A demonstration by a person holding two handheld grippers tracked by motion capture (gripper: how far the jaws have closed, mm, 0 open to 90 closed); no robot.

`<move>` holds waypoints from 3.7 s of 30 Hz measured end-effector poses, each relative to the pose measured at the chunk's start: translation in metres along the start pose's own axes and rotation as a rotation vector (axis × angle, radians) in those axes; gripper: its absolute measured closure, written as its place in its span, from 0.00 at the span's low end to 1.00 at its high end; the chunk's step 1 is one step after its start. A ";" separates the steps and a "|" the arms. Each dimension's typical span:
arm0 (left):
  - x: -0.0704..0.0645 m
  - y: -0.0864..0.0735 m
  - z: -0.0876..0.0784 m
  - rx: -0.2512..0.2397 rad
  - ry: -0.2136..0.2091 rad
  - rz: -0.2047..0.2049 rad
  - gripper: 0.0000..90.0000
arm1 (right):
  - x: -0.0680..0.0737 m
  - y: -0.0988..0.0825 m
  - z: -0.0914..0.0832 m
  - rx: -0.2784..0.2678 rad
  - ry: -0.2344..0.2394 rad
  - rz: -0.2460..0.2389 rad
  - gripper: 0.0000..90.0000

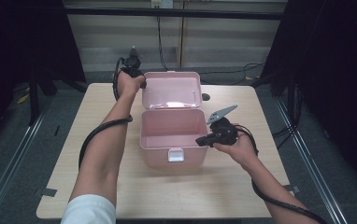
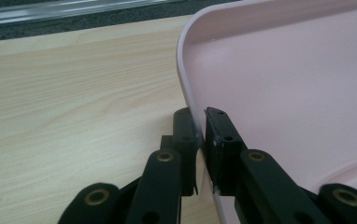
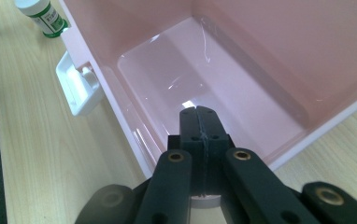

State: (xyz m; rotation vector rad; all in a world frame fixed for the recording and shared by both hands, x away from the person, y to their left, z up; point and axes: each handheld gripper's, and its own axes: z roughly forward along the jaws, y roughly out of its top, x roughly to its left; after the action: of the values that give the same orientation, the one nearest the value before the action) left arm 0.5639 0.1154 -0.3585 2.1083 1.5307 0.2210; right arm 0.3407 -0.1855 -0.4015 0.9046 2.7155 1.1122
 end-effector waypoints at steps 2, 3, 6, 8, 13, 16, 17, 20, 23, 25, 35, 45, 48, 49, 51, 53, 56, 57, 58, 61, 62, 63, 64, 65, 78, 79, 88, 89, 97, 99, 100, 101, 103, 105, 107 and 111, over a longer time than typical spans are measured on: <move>0.001 -0.001 0.001 0.007 -0.001 -0.004 0.92 | 0.000 0.000 0.000 -0.003 0.000 0.001 1.00; 0.001 -0.001 0.001 0.007 -0.001 -0.004 0.91 | 0.001 0.000 0.000 -0.002 -0.003 0.001 1.00; 0.002 -0.005 0.004 0.007 -0.005 -0.003 0.91 | 0.002 -0.001 -0.001 0.004 -0.004 0.000 1.00; 0.002 -0.006 0.005 0.012 -0.010 -0.009 0.91 | 0.003 -0.001 -0.001 0.002 -0.003 0.003 1.00; 0.001 -0.008 0.007 0.019 -0.007 -0.002 0.90 | 0.006 -0.003 -0.002 0.005 -0.010 -0.001 1.00; 0.002 -0.010 0.010 0.027 -0.005 0.003 0.89 | 0.007 -0.003 -0.002 -0.001 -0.008 -0.001 1.00; 0.002 -0.011 0.011 0.028 -0.006 0.003 0.89 | 0.008 -0.004 -0.002 -0.004 -0.006 0.001 1.00; 0.002 -0.013 0.013 0.034 -0.011 0.002 0.89 | 0.009 -0.005 -0.002 -0.007 0.000 0.005 1.00; 0.001 -0.013 0.014 0.035 -0.025 0.000 0.90 | 0.009 -0.005 -0.003 -0.007 -0.001 0.007 1.00; 0.000 -0.013 0.013 0.035 -0.026 0.013 0.89 | 0.009 -0.005 -0.003 -0.009 -0.001 0.006 1.00; 0.000 -0.019 0.002 0.019 -0.035 0.012 0.78 | 0.015 -0.004 0.001 0.005 0.004 0.003 1.00; -0.001 -0.027 -0.028 0.003 -0.067 0.029 0.46 | 0.013 -0.002 -0.012 -0.046 -0.016 0.012 0.93; 0.000 -0.033 -0.035 0.009 -0.079 0.038 0.41 | 0.014 -0.002 -0.018 -0.068 -0.018 0.018 0.87; 0.000 -0.035 -0.037 0.005 -0.076 0.041 0.40 | 0.015 -0.002 -0.021 -0.066 -0.027 0.014 0.85; 0.001 -0.040 -0.040 0.010 -0.085 0.063 0.37 | 0.015 -0.004 -0.026 -0.077 -0.035 0.018 0.78; 0.003 -0.045 -0.044 0.011 -0.092 0.077 0.35 | 0.015 -0.007 -0.034 -0.083 -0.053 0.027 0.71; 0.006 -0.052 -0.049 0.012 -0.105 0.095 0.32 | 0.013 -0.014 -0.045 -0.105 -0.072 0.048 0.63; 0.007 -0.054 -0.050 0.008 -0.110 0.097 0.32 | 0.012 -0.016 -0.047 -0.111 -0.074 0.056 0.60; 0.007 -0.057 -0.052 0.009 -0.114 0.098 0.32 | 0.011 -0.018 -0.050 -0.117 -0.075 0.068 0.58; 0.010 -0.064 -0.055 0.015 -0.119 0.105 0.32 | 0.008 -0.023 -0.055 -0.126 -0.093 0.080 0.54; 0.011 -0.067 -0.056 0.020 -0.119 0.114 0.32 | 0.007 -0.025 -0.056 -0.125 -0.097 0.083 0.53; 0.012 -0.069 -0.057 0.021 -0.119 0.101 0.32 | 0.006 -0.027 -0.057 -0.123 -0.104 0.079 0.52; 0.014 -0.072 -0.058 0.026 -0.123 0.107 0.32 | 0.005 -0.028 -0.057 -0.121 -0.109 0.081 0.50; 0.015 -0.074 -0.059 0.027 -0.129 0.096 0.32 | 0.004 -0.031 -0.058 -0.123 -0.113 0.079 0.49; 0.026 -0.103 -0.072 0.044 -0.142 0.129 0.30 | -0.010 -0.063 -0.061 -0.155 -0.146 0.130 0.35; 0.026 -0.105 -0.074 0.043 -0.144 0.133 0.29 | -0.010 -0.066 -0.061 -0.150 -0.153 0.131 0.34; 0.026 -0.119 -0.081 0.041 -0.173 0.140 0.27 | -0.015 -0.096 -0.044 -0.109 -0.174 0.158 0.28; 0.025 -0.121 -0.081 0.040 -0.176 0.134 0.27 | -0.016 -0.099 -0.042 -0.111 -0.174 0.159 0.27; 0.031 -0.132 -0.086 0.047 -0.194 0.130 0.26 | -0.018 -0.120 -0.023 -0.070 -0.204 0.164 0.21; 0.033 -0.136 -0.086 0.049 -0.195 0.131 0.26 | -0.018 -0.125 -0.017 -0.066 -0.200 0.171 0.20; 0.034 -0.137 -0.086 0.045 -0.200 0.137 0.26 | -0.018 -0.126 -0.014 -0.062 -0.198 0.174 0.19; 0.035 -0.139 -0.087 0.049 -0.202 0.138 0.26 | -0.018 -0.128 -0.012 -0.060 -0.194 0.173 0.19; 0.037 -0.143 -0.087 0.054 -0.205 0.137 0.26 | -0.017 -0.131 -0.007 -0.050 -0.191 0.176 0.19; 0.039 -0.146 -0.089 0.055 -0.211 0.146 0.26 | -0.017 -0.132 -0.003 -0.046 -0.191 0.170 0.17; 0.040 -0.150 -0.090 0.055 -0.214 0.138 0.26 | -0.016 -0.134 -0.001 -0.046 -0.199 0.155 0.17; 0.042 -0.157 -0.092 0.063 -0.217 0.143 0.25 | -0.015 -0.138 0.006 -0.019 -0.207 0.146 0.17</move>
State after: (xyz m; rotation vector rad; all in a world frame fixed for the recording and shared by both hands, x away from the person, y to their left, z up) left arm 0.4085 0.2182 -0.3656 2.2124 1.2783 -0.0068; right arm 0.2869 -0.2678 -0.4997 1.1615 2.5026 1.0024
